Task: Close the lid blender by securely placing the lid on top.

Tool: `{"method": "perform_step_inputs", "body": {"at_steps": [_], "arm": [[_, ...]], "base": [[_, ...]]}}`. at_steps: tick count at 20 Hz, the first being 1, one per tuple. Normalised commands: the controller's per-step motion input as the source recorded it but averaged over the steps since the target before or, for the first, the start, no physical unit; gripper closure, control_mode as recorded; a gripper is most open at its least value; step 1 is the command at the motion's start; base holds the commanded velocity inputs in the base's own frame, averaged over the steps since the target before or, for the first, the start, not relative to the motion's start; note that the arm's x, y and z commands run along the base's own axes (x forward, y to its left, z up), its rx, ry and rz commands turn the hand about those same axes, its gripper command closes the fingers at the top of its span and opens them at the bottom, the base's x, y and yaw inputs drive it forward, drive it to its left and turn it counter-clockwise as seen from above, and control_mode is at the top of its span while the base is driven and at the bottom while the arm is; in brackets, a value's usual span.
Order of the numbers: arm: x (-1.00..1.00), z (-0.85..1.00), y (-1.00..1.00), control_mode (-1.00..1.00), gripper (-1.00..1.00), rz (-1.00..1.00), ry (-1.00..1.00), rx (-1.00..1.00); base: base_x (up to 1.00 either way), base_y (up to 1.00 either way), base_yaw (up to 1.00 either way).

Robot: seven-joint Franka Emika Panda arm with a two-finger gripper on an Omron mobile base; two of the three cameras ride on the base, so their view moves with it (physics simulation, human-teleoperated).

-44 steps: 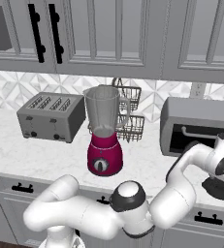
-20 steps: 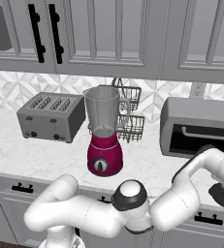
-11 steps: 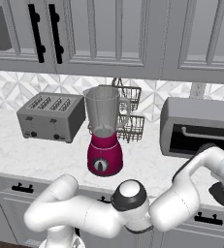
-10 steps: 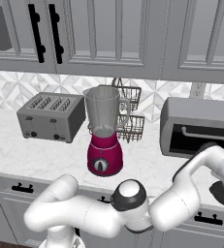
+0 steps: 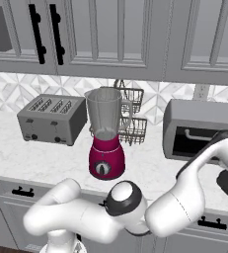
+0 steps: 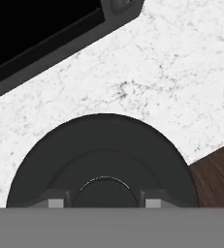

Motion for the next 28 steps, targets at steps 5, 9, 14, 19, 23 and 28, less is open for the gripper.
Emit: {"method": "perform_step_inputs", "body": {"at_steps": [5, 9, 14, 19, 23, 28], "arm": [[-0.35, 0.92, 0.6, -1.0, 1.0, 0.16, -0.23, -0.01], [-0.21, 0.96, 0.75, -1.0, 1.0, 0.12, -0.22, -0.03], [-0.08, 0.87, 0.94, -1.0, 1.0, 0.07, -0.2, -0.1], [-0.03, 0.81, 0.97, -1.0, 1.0, 0.05, -0.2, -0.13], [0.0, 0.77, 0.98, -1.0, 1.0, 0.03, -0.2, -0.15], [0.0, 0.67, 0.97, -1.0, 1.0, 0.02, -0.21, -0.15]], "base": [[0.0, 0.0, 0.0], [0.0, 0.0, 0.0], [0.0, 0.0, 0.0], [0.0, 0.0, 0.0], [0.0, 0.0, 0.0], [0.0, 0.0, 0.0]]}}
